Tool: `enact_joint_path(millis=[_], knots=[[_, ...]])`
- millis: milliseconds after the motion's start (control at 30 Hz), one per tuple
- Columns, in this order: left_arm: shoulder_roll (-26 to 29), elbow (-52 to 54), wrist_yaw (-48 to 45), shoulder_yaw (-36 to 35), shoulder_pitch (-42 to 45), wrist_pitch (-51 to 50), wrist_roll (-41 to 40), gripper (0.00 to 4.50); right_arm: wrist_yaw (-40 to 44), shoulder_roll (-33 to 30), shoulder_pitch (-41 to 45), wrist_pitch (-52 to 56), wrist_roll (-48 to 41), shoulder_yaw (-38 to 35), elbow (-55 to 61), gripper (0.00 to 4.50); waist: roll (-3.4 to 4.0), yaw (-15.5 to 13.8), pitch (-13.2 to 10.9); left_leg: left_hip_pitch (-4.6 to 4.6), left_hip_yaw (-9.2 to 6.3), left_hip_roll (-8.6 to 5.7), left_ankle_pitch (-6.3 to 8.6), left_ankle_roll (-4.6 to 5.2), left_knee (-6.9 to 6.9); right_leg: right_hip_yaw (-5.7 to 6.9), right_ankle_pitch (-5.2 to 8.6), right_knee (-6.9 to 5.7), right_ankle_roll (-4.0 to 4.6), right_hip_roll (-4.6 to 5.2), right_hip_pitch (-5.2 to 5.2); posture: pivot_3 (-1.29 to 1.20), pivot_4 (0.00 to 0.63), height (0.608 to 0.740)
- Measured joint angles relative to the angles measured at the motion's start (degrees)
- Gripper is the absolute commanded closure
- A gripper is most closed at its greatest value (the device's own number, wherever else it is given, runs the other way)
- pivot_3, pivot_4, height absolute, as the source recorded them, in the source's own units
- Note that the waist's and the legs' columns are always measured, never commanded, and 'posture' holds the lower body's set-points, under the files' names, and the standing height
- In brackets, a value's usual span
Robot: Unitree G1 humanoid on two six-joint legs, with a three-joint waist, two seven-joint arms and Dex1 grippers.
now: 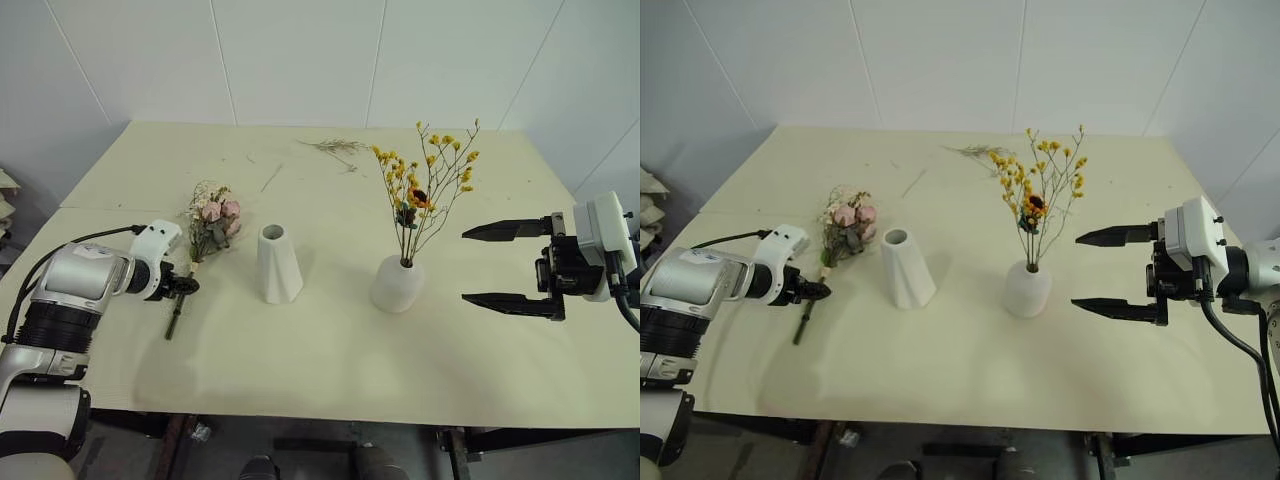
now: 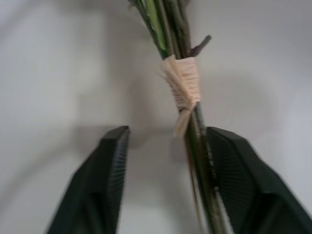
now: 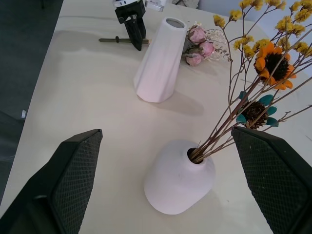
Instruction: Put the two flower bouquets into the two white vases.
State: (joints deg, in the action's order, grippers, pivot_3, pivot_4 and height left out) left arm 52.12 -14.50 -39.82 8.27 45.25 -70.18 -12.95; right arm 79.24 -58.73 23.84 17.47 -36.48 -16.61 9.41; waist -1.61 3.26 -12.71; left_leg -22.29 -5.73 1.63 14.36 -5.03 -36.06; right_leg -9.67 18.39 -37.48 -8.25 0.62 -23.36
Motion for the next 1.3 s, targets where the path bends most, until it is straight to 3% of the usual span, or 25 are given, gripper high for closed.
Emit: enact_joint_path(millis=[167, 200, 367, 533, 667, 900, 1033, 1300], knots=[[1.27, 0.38, -1.46, 0.09, -0.95, 0.41, 0.05, 4.41, -0.05, 0.00, -0.01, -0.01, 0.02, 0.00, -0.01, 0.00, 0.00, 0.09, 0.00, 0.01, 0.00, 0.00, 0.01, 0.00, 0.00, 0.00, 0.00, 0.01, 0.00, 0.01, 0.00, 0.00, 0.150, 0.740], [1.27, 0.22, -1.70, 0.08, -0.95, 0.76, 0.05, 4.46, -0.06, 0.00, -0.01, -0.01, 0.02, 0.00, -0.01, 0.00, 0.00, 0.09, 0.00, 0.00, 0.00, 0.00, 0.01, 0.00, 0.00, 0.00, 0.00, 0.01, 0.01, 0.01, 0.00, 0.00, 0.150, 0.740], [-0.98, -4.42, -4.29, -4.25, -0.09, 5.07, -2.25, 4.46, -0.05, -0.02, -0.39, 0.63, -0.80, -0.22, 0.31, 0.00, -0.03, 0.05, -0.02, -0.03, 0.00, 0.01, 0.01, 0.00, -0.03, 0.03, 0.00, -0.01, 0.01, -0.01, -0.02, 0.00, 0.150, 0.740], [-2.13, -3.90, -19.51, -15.25, 2.59, 13.30, -14.16, 4.46, -0.24, -1.04, -0.48, 2.82, -2.95, -2.00, 3.28, 0.00, -0.08, -0.11, -0.04, -0.19, -0.05, 0.03, 0.02, -0.02, 0.04, 0.09, 0.01, 0.08, 0.02, 0.02, -0.15, 0.00, 0.150, 0.740], [-1.44, -6.29, -27.96, -19.14, 3.48, 23.59, -16.43, 4.46, -0.78, -1.12, -2.43, 3.29, -3.24, -2.95, 4.51, 0.00, -0.06, 0.14, -0.04, -0.08, -0.02, 0.06, 0.04, -0.01, 0.11, 0.09, 0.07, 0.04, 0.11, 0.00, -0.15, 0.00, 0.150, 0.740], [-4.64, -13.70, -30.39, -23.94, 5.90, 34.38, -18.10, 4.46, -3.63, -0.65, -4.32, 3.09, -2.94, -4.18, 5.07, 0.00, -0.08, -0.06, -0.03, -0.12, -0.03, 0.05, 0.03, -0.02, -0.10, 0.08, 0.01, 0.00, 0.03, 0.00, -0.09, 0.00, 0.150, 0.740], [-9.02, -9.85, -29.32, -27.55, 6.16, 33.51, -23.37, 4.46, -7.50, 1.36, -4.59, 3.70, -4.54, -5.65, 6.54, 0.00, -0.08, -0.14, -0.03, -0.14, -0.05, 0.06, 0.03, -0.02, -0.06, 0.09, 0.02, -0.02, 0.03, 0.00, -0.11, 0.00, 0.150, 0.740], [-18.74, -0.69, -22.06, -28.21, 6.59, 30.75, -29.93, 4.46, -10.79, 1.78, -9.97, 3.92, -4.35, -7.58, 9.65, 0.00, -0.10, -0.17, -0.02, -0.12, -0.06, 0.04, 0.02, -0.02, -0.12, 0.07, -0.01, -0.03, -0.02, 0.01, -0.07, 0.00, 0.150, 0.740]])
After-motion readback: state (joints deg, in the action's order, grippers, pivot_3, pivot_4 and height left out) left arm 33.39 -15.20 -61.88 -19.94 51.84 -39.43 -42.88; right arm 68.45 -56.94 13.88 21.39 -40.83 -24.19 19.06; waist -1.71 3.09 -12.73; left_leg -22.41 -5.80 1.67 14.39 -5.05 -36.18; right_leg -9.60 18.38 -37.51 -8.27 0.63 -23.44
